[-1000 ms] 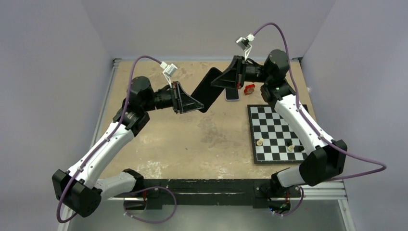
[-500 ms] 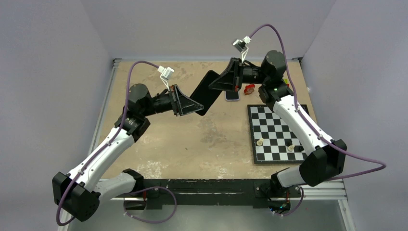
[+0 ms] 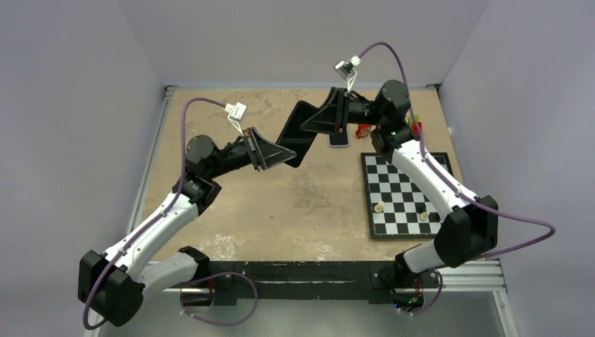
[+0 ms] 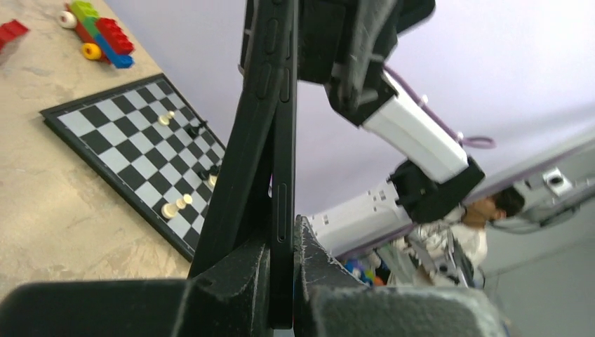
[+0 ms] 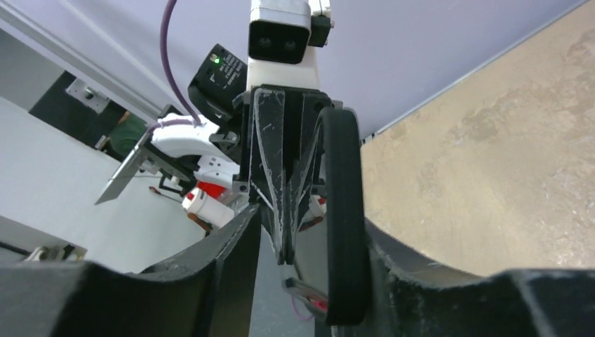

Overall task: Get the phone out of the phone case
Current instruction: Remove the phone case from the phone.

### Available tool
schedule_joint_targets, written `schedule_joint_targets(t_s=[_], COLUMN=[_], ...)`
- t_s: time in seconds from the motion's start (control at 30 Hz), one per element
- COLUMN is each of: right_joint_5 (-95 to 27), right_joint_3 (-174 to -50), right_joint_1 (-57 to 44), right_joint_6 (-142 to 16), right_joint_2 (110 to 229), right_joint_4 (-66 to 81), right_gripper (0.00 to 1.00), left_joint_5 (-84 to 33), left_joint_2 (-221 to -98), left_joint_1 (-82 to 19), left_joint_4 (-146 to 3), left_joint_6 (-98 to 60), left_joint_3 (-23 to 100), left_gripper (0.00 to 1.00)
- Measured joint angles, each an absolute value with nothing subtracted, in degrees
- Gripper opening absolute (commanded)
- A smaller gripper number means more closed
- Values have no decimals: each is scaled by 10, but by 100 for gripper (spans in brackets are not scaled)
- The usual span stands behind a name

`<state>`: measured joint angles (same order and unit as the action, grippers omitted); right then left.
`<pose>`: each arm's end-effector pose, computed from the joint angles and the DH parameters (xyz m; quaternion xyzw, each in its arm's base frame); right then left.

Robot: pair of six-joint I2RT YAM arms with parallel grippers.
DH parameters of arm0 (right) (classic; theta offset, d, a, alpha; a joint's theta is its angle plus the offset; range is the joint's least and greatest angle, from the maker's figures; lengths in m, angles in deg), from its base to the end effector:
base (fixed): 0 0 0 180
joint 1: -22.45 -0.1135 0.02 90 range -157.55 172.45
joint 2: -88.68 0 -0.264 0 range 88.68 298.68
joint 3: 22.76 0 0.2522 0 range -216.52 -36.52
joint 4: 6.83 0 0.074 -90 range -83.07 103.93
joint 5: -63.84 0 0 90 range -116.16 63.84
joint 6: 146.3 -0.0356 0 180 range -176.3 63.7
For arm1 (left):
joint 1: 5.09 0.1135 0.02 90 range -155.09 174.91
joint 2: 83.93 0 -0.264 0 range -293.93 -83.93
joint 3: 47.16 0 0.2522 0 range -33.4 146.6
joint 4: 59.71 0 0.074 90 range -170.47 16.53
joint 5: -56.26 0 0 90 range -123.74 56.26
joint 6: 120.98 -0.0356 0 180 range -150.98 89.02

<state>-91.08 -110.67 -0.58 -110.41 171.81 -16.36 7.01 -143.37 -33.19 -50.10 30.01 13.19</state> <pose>0.2875 0.1572 0.4186 -0.2696 0.6123 0.6729 0.3156 0.1983 -0.1322 0.3633 0.0871 0.6506 -0.6643 0.3576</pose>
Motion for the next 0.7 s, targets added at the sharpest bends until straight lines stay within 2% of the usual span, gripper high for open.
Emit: schedule_joint_targets(t_s=[0.07, 0.13, 0.33, 0.43, 0.57, 0.7], right_joint_5=[-896, -878, -838, -813, -781, -758], right_joint_3=[-1088, -1061, -968, -904, -847, -839], right_joint_1=[-12, -14, -15, -14, -17, -29], right_joint_6=[-1122, -1147, -1240, -1285, -1319, -1330], right_joint_2=[1721, 1723, 1722, 1717, 1712, 1711], right_joint_4=[-191, -229, -373, -446, -498, -518], right_gripper=[64, 68, 74, 73, 63, 57], left_joint_5=[38, 11, -76, -109, -134, -151], left_joint_2=[-1430, -1426, -1411, -1402, -1394, -1390], left_joint_1=[-333, -334, -332, -329, -329, -329], left_joint_4=[-487, -476, -463, -455, -447, -431], left_joint_6=[327, 351, 408, 431, 461, 486], left_joint_3=[111, 92, 67, 60, 60, 55], left_gripper=[0, 0, 0, 0, 0, 0])
